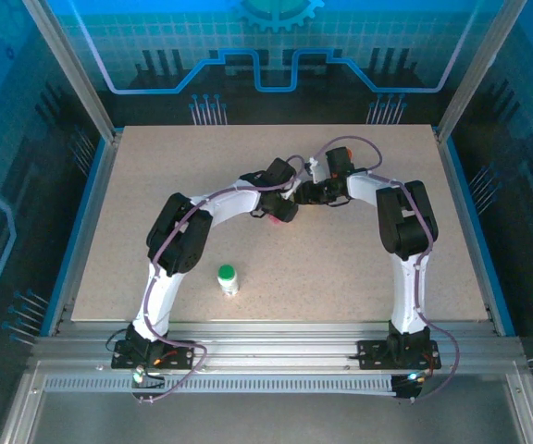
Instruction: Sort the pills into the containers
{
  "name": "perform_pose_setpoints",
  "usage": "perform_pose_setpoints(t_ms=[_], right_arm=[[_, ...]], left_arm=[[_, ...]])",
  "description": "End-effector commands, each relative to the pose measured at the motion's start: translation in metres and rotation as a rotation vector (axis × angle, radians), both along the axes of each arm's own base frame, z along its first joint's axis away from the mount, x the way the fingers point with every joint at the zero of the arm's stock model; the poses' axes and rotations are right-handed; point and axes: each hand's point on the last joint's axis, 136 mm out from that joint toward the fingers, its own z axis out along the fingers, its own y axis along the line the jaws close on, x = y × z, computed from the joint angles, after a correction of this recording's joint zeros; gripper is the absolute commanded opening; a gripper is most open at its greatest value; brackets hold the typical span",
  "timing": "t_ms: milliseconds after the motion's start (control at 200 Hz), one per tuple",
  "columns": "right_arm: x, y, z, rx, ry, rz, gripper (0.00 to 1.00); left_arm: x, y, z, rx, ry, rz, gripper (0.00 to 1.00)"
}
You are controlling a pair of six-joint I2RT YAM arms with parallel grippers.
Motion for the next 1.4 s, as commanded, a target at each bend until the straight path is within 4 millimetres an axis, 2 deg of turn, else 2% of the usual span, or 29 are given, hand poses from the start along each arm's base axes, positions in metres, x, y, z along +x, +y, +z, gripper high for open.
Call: perform_pose_setpoints(t_ms=[0, 330, 480, 700, 740, 805, 836, 921, 1031, 1141, 1226, 1391], right_arm=[[-0.008, -0.009, -0.017, 0.004, 0.067, -0.003, 0.38], [-0.009, -0.010, -0.019, 0.022, 0.080, -0.004, 0.38], [-0.008, -0.011, -0.018, 0.022, 0.076, -0.005, 0.38], [-0.008, -0.011, -0.019, 0.022, 0.076, -0.005, 0.38], [-0.008, -0.011, -0.018, 0.022, 0.076, -0.006, 0.38], [-0.008, -0.011, -0.018, 0.023, 0.075, -0.006, 0.38], [-0.007, -0.011, -0.018, 0.023, 0.075, -0.008, 0.38], [-0.007, -0.011, -0.018, 0.025, 0.075, -0.007, 0.38], [-0.007, -0.011, -0.018, 0.026, 0.077, -0.007, 0.38], [-0.007, -0.012, -0.018, 0.028, 0.079, -0.009, 0.38], [-0.008, -0.011, -0.018, 0.029, 0.077, -0.007, 0.38], [-0.008, -0.013, -0.021, -0.005, 0.073, -0.014, 0.37]], left_arm=[[-0.002, 0.000, -0.010, 0.032, 0.003, -0.027, 0.53], [-0.003, 0.002, -0.016, 0.044, 0.007, -0.033, 0.52], [-0.003, 0.001, -0.015, 0.042, 0.006, -0.035, 0.46], [-0.003, 0.002, -0.015, 0.054, 0.004, -0.048, 0.47], [-0.003, 0.002, -0.016, 0.059, 0.003, -0.048, 0.49], [-0.004, 0.003, -0.017, 0.064, 0.007, -0.049, 0.62], [-0.004, 0.003, -0.018, 0.066, 0.010, -0.049, 0.63], [-0.004, 0.003, -0.018, 0.070, 0.006, -0.053, 0.61], [-0.002, 0.004, -0.017, 0.077, 0.000, -0.054, 0.52], [-0.001, 0.004, -0.017, 0.081, -0.006, -0.057, 0.51], [-0.001, 0.004, -0.017, 0.082, -0.006, -0.056, 0.47], [0.000, 0.002, -0.006, 0.057, 0.007, -0.023, 0.44]])
